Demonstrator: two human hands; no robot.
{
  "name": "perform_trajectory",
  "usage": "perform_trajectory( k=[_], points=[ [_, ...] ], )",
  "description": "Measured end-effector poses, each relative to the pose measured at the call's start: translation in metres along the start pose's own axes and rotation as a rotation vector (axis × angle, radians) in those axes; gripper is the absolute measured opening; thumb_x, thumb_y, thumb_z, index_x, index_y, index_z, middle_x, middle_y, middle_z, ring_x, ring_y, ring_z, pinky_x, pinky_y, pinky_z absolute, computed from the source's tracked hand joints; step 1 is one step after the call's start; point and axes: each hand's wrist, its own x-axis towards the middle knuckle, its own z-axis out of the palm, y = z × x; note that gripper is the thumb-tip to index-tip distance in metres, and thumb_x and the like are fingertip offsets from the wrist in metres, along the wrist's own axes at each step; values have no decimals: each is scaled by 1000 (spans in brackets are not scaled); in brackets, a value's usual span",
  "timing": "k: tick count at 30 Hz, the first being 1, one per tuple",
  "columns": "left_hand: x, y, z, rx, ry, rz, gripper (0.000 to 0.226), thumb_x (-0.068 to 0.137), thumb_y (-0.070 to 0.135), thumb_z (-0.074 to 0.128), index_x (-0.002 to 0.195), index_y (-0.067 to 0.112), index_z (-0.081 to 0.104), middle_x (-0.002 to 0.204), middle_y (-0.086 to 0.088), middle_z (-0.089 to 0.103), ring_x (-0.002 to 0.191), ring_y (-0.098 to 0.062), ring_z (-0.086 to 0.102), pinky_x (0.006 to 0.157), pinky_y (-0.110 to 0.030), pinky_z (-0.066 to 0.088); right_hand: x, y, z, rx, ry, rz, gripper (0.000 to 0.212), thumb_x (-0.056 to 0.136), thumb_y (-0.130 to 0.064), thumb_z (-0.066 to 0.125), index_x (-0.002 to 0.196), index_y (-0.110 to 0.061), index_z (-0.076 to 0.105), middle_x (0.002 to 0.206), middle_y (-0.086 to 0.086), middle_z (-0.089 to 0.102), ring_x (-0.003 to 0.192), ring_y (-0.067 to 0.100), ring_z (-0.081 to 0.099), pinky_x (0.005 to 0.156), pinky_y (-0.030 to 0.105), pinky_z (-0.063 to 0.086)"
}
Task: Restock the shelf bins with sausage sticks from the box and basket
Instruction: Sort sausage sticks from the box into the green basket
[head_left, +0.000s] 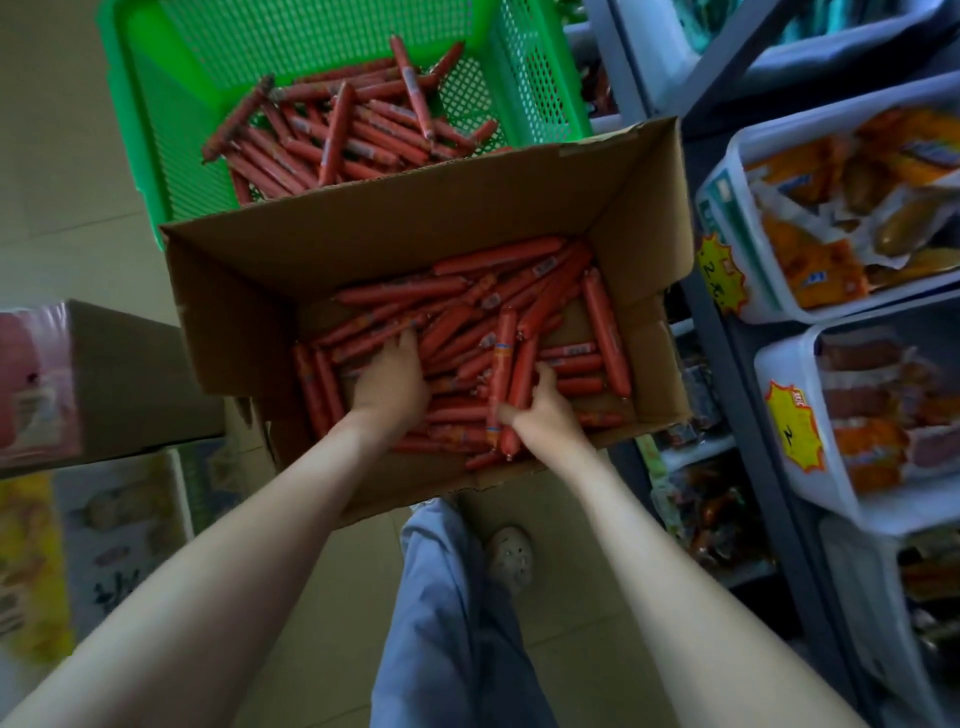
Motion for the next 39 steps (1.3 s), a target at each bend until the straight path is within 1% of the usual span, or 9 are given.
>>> perform_trajectory(
  k=[4, 7, 12, 17, 22, 24, 29, 35, 39],
  points=[
    [-7, -14, -3, -427, -58, -194, 47, 90, 14, 55, 136, 10, 44, 124, -18, 58, 114, -36, 55, 98, -35, 43, 0, -6, 0, 136, -53, 53, 49, 85, -19, 67, 127, -15, 43, 112, 2, 64, 106, 21, 60, 96, 36, 45],
    [-18, -14, 1, -803, -201, -315, 35, 90, 32, 62, 115, 9, 58, 95, -9, 66, 87, -28, 64, 90, -41, 51, -5, -10, 19, 76, -170, 30, 41, 89, -22, 63, 126, -12, 47, 107, 5, 65, 102, 21, 62, 96, 37, 47],
    [-24, -14, 2, -762, -230, -172, 64, 76, 39, 76, 129, 17, 47, 117, 0, 60, 104, -17, 60, 94, -36, 49, -7, -12, 46, -165, -252, -65, 61, 94, -7, 41, 149, -28, 24, 148, 1, 37, 136, 18, 33, 110, 26, 27],
    [-22, -16, -2, -836, -243, -215, 72, 70, 22, 81, 130, 15, 41, 115, -2, 59, 100, -17, 59, 84, -29, 48, -5, -11, 40, -108, -313, -114, 71, 86, 14, 27, 144, -27, 38, 146, -3, 41, 137, 11, 33, 113, 22, 22],
    [-32, -30, -14, -425, -105, -284, 61, 76, 27, 70, 130, 18, 43, 113, -5, 59, 103, -29, 58, 82, -31, 45, 1, -11, 33, -363, -266, -208, 53, 91, -7, 49, 139, -29, 42, 141, 0, 46, 132, 19, 39, 112, 32, 28],
    [-41, -34, -22, -267, -10, -296, 58, 79, 28, 66, 129, 15, 39, 113, -12, 61, 101, -36, 59, 79, -33, 44, 3, -9, 25, -624, -202, -241, 59, 89, -17, 57, 142, -29, 34, 145, -1, 37, 134, 23, 31, 111, 37, 24],
    [-60, -44, -21, -318, 159, -448, 59, 88, 19, 56, 134, 3, 24, 117, -23, 58, 101, -44, 58, 78, -39, 43, 9, -5, 26, -972, -195, -253, 72, 85, -13, 60, 144, -30, 21, 150, -3, 19, 132, 26, 20, 108, 44, 22],
    [-58, -56, -7, -249, 227, -313, 77, 87, 7, 51, 149, 9, 6, 136, -25, 31, 104, -48, 53, 83, -48, 45, 18, -16, 24, -1141, -234, -276, 66, 84, -20, 66, 140, -27, 33, 144, -1, 25, 131, 25, 22, 104, 41, 33],
    [-54, -57, 0, -77, 386, -47, 72, 87, 3, 50, 149, 15, 14, 146, -29, 24, 131, -49, 29, 102, -58, 36, 19, -20, 22, -1187, -265, -286, 57, 85, -24, 66, 137, -19, 41, 143, 1, 30, 133, 23, 25, 106, 39, 33]
  ],
)
